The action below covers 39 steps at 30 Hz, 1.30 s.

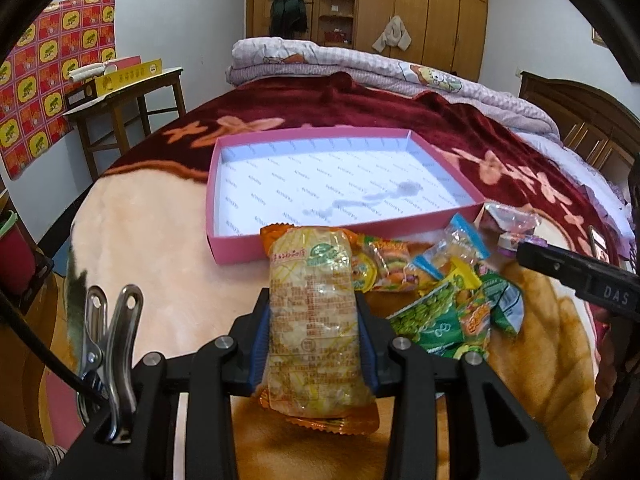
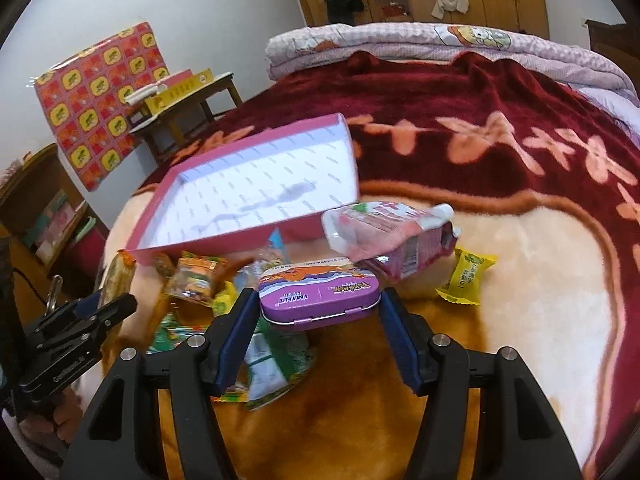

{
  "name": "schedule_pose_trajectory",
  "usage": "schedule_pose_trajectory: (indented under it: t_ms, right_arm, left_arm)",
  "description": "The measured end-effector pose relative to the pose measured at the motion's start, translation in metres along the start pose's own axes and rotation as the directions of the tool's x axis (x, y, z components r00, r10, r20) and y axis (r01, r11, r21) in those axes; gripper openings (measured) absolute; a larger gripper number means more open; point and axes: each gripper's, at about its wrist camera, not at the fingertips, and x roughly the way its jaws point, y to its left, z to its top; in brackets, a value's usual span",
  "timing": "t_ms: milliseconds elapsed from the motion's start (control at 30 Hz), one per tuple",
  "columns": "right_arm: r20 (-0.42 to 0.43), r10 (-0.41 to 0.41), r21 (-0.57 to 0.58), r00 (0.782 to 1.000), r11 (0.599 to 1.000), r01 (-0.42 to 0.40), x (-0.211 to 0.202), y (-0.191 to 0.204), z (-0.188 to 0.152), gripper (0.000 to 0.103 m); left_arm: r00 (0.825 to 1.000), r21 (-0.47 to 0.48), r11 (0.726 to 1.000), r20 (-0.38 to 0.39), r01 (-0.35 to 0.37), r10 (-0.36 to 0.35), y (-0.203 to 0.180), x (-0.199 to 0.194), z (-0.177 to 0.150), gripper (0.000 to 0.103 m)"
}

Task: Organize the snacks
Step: 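Grasp the yellow cracker bag with the left tool while the right tool carries the purple tin into the tray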

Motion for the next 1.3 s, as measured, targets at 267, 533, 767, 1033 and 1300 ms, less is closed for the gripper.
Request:
schedule_pose_trajectory:
  t_ms: [267, 533, 767, 1033, 1300]
  right_arm:
    - [0.021, 0.048, -0.035, 0.999, 0.998, -0.047, -0.007, 0.013, 0.002, 0.063]
    - [0.038, 0.076, -0.052, 0.996, 0.996, -0.074, -0.010, 0.017, 0.006, 0.063]
    - [0.041, 0.098, -0.061, 0.994, 0.994, -0.095, -0.009, 0.019, 0.014, 0.063]
    - [0.056, 0.108, -0.085, 0.993, 0.991, -0.103, -0.008, 0.023, 0.028, 0.063]
    - [0.067, 0.109, -0.097, 0.992, 0.990, -0.102, -0.004, 0.028, 0.042, 0.063]
  left_arm:
    - [1.000, -0.008, 1.000, 0.014, 0.000, 0.001, 0.002, -0.005, 0.009, 0.039]
    - [1.000, 0.002, 1.000, 0.025, -0.008, 0.008, 0.002, -0.005, 0.018, 0.039]
    - [0.999, 0.011, 1.000, 0.035, -0.013, 0.012, -0.001, -0.004, 0.027, 0.039]
    - [0.999, 0.016, 1.000, 0.047, -0.018, 0.017, -0.001, -0.001, 0.041, 0.039]
    - [0.998, 0.025, 0.999, 0.061, -0.026, 0.025, 0.001, 0.005, 0.059, 0.039]
